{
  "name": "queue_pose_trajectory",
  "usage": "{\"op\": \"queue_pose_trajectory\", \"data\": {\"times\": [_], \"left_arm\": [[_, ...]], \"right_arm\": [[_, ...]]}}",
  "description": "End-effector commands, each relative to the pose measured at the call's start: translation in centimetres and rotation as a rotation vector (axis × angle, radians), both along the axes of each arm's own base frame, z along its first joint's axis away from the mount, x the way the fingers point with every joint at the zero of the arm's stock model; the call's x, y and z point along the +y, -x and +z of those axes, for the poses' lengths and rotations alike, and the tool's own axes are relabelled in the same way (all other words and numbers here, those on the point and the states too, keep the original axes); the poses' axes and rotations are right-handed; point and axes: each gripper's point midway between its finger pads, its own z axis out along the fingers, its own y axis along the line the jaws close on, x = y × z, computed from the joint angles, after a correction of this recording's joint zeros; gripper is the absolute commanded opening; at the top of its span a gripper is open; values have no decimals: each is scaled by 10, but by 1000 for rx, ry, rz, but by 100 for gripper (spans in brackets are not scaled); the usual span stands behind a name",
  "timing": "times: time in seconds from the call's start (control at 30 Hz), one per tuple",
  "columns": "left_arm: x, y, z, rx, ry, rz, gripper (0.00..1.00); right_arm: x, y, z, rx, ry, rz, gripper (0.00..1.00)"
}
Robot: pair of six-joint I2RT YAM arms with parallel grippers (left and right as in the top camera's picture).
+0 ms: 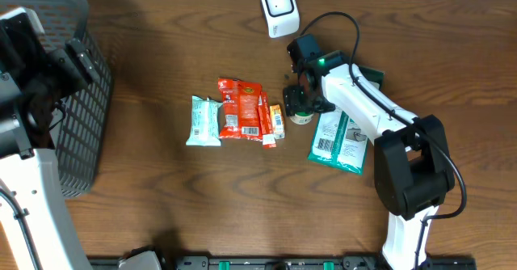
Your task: Scan the item barcode
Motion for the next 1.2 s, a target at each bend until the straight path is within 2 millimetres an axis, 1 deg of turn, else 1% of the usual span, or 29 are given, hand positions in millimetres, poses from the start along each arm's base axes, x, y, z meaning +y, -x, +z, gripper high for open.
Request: {"op": "queue_pose_trajectory", "data": {"times": [0.0,0.07,0.2,0.33,0.5,0.63,0.77,0.9,1.17], "left_arm": [[0,-1,3,-5,-9,-11,87],[0,-1,3,-5,-9,-11,87],[0,-1,3,-5,-9,-11,87],[0,-1,3,-5,-9,-11,87],[0,-1,3,-5,-9,-11,87],[0,-1,3,-5,-9,-11,87],[0,-1,3,-5,-9,-11,87],[0,-1,3,-5,-9,-11,87],[0,-1,3,-5,-9,-11,87]], "right_arm": [[-7,-1,-3,11,3,-20,71],[-7,-1,-1,12,4,-21,69],[-6,-2,3,6,5,-1,59],[-6,-3,7,1,4,2,58],[-6,-2,7,7,6,2,62],[-8,-1,7,10,16,0,72],[-7,-4,3,-4,10,0,76],[-8,-2,-2,-3,10,-1,78],[-8,1,-5,10,11,0,77]]}}
